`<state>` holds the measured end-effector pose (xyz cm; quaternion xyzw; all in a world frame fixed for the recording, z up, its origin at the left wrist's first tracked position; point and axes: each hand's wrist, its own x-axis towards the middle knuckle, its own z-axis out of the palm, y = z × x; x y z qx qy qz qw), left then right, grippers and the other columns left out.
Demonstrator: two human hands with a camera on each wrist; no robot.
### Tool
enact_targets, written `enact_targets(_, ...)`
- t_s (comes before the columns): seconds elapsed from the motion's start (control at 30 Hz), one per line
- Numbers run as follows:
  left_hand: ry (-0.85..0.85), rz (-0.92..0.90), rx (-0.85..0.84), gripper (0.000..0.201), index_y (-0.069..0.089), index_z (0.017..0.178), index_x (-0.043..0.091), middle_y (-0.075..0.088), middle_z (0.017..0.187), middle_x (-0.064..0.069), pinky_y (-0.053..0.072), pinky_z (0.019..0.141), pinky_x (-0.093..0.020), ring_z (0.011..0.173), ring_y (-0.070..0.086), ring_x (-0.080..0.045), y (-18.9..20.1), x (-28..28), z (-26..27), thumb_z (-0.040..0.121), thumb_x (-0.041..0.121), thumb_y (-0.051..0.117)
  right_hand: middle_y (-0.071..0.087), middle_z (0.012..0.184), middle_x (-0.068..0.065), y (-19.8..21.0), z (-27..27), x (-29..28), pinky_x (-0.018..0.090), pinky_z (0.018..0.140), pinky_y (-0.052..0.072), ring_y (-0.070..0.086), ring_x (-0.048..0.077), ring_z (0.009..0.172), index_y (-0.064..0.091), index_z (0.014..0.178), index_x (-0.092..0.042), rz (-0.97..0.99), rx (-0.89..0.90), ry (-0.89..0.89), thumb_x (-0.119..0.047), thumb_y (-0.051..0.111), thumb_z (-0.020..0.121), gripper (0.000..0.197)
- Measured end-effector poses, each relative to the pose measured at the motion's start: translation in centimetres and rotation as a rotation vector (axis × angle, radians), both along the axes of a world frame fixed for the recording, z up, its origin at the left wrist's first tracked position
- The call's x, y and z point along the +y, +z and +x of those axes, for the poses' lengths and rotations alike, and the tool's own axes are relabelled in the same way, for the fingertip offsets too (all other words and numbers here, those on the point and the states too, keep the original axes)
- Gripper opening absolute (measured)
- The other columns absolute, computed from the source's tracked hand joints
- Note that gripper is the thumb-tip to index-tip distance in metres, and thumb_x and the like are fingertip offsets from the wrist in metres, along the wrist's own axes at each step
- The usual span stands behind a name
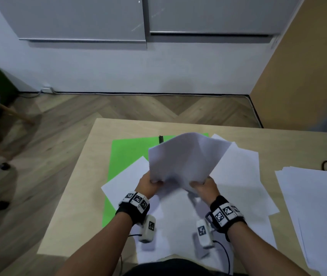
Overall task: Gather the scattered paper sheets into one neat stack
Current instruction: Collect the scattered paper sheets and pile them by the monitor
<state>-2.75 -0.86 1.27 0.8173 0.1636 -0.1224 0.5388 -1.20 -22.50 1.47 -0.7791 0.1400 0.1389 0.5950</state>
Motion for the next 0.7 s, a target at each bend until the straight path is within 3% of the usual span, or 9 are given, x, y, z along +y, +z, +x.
enact_targets(0.17,0.134,-0.039,-0.010,0.032,0.067,0.094,0.016,0.069,0.093,-0.006,0.045,0.077,-0.029,0.088,0.062,-0.020,1.1,-1.4,0.3,0.063,0.023,0.070,0.071,0.091,0.003,0.2,1.1,-3.5,0.025,0.076,0.049,0.067,0.022,0.090,0.067,0.093,-0.013,0.007,0.012,-0.068,-0.001,0.072,0.077,0.020)
enact_targets(0.27,0.017,-0.002,0.084,0.032,0.066,0.094,0.016,0.067,0.092,-0.007,0.044,0.073,-0.028,0.087,0.060,-0.020,0.6,-3.4,0.0,0.065,0.029,0.070,0.071,0.090,0.010,-0.4,1.0,-4.7,0.030,0.064,0.055,0.068,0.029,0.085,0.068,0.098,-0.004,0.007,0.144,-0.001,0.001,0.070,0.076,0.023)
enact_targets(0.33,0.037,0.043,0.117,0.028,0.066,0.094,0.016,0.067,0.091,-0.006,0.043,0.069,-0.026,0.086,0.061,-0.021,0.4,-4.6,0.0,0.069,0.026,0.073,0.072,0.093,0.013,-0.9,0.9,-5.4,0.037,0.064,0.058,0.069,0.033,0.086,0.069,0.100,-0.005,-0.015,0.181,0.057,-0.002,0.071,0.072,0.028)
enact_targets(0.37,0.076,0.035,0.108,0.027,0.067,0.092,0.015,0.068,0.090,-0.006,0.043,0.066,-0.024,0.084,0.061,-0.021,0.6,-5.2,0.2,0.067,0.023,0.073,0.072,0.092,0.011,-0.8,0.9,-5.8,0.035,0.068,0.056,0.069,0.032,0.089,0.069,0.098,-0.007,-0.018,0.156,0.055,-0.003,0.071,0.070,0.028)
enact_targets(0.47,0.107,-0.020,0.062,0.027,0.069,0.075,0.017,0.070,0.083,-0.006,0.046,0.062,-0.021,0.076,0.062,-0.019,2.5,-7.4,1.5,0.049,0.023,0.063,0.071,0.083,0.001,0.9,1.2,-8.2,0.027,0.069,0.050,0.067,0.023,0.080,0.065,0.089,-0.015,-0.034,0.019,-0.041,0.001,0.068,0.073,0.022)
enact_targets(0.57,0.024,-0.042,0.108,0.012,0.068,0.051,0.017,0.069,0.066,-0.003,0.048,0.060,-0.023,0.068,0.063,-0.018,3.4,-11.0,2.9,0.039,0.018,0.065,0.067,0.085,-0.003,2.3,1.5,-11.6,0.024,0.065,0.045,0.061,0.011,0.072,0.059,0.097,-0.016,-0.008,-0.107,-0.206,0.002,0.065,0.078,0.028)
enact_targets(0.63,-0.050,-0.038,0.138,0.011,0.067,0.047,0.017,0.069,0.063,0.000,0.052,0.063,-0.025,0.073,0.066,-0.021,2.7,-14.3,3.9,0.036,0.018,0.067,0.066,0.091,-0.001,2.2,1.8,-14.3,0.025,0.065,0.044,0.060,0.013,0.074,0.055,0.106,-0.016,0.016,-0.147,-0.313,-0.001,0.064,0.081,0.031)
enact_targets(0.7,-0.044,-0.084,0.183,0.021,0.070,0.053,0.014,0.072,0.068,-0.004,0.059,0.070,-0.034,0.079,0.068,-0.025,1.2,-18.0,4.6,0.033,0.016,0.066,0.066,0.097,-0.003,1.3,1.8,-17.4,0.025,0.070,0.044,0.062,0.017,0.082,0.052,0.115,-0.023,0.014,-0.145,-0.388,-0.002,0.064,0.082,0.041)
